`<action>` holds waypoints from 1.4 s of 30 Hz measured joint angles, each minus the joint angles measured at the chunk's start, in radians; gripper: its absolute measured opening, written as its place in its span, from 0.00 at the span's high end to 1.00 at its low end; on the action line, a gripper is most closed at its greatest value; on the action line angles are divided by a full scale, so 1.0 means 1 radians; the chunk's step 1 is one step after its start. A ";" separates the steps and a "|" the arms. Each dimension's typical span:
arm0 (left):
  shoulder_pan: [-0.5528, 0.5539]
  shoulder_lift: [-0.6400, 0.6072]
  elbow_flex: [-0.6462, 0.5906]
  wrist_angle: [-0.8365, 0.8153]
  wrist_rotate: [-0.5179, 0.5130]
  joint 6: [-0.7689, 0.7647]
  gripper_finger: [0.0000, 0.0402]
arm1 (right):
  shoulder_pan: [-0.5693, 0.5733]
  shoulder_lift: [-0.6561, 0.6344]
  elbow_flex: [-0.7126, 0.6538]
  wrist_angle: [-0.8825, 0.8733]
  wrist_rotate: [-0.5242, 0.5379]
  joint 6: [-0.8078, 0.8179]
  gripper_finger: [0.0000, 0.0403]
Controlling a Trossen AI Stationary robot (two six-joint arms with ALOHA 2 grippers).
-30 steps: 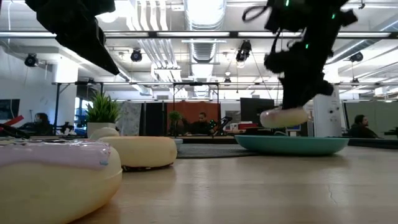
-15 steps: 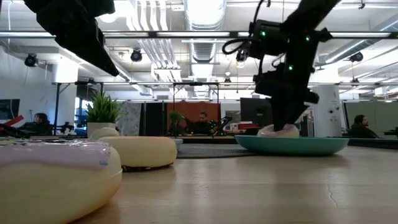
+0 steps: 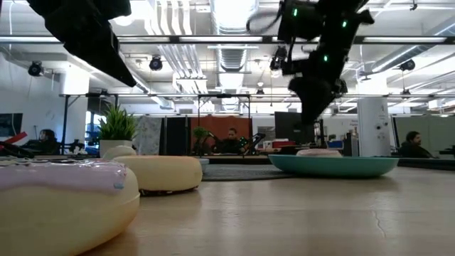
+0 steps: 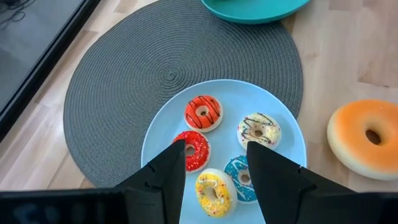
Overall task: Pick & Place donuts
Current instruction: Put the big orange donut on the green plate
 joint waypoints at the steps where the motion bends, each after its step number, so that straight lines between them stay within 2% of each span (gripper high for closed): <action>1: 0.000 0.000 0.000 -0.001 0.000 -0.002 0.64 | 0.015 -0.014 0.003 0.019 0.025 -0.010 0.52; 6: -0.001 0.000 0.000 -0.010 0.002 -0.051 0.64 | 0.084 -0.056 0.024 0.152 0.025 -0.128 0.54; 12: -0.001 0.000 0.000 -0.008 0.002 -0.065 0.64 | 0.108 -0.056 0.069 0.224 -0.054 -0.118 0.56; 18: -0.001 0.000 0.000 -0.002 0.003 -0.067 0.64 | 0.131 -0.056 0.103 0.231 -0.062 -0.045 0.57; 24: -0.001 0.000 0.000 -0.001 0.003 -0.070 0.64 | 0.225 -0.056 0.125 0.318 -0.063 -0.063 0.57; 34: 0.000 0.000 0.000 -0.001 0.004 -0.070 0.64 | 0.323 -0.055 0.125 0.327 -0.055 0.132 0.57; 42: 0.000 0.000 0.000 0.000 0.004 -0.070 0.64 | 0.356 -0.055 0.124 0.328 -0.050 0.229 0.57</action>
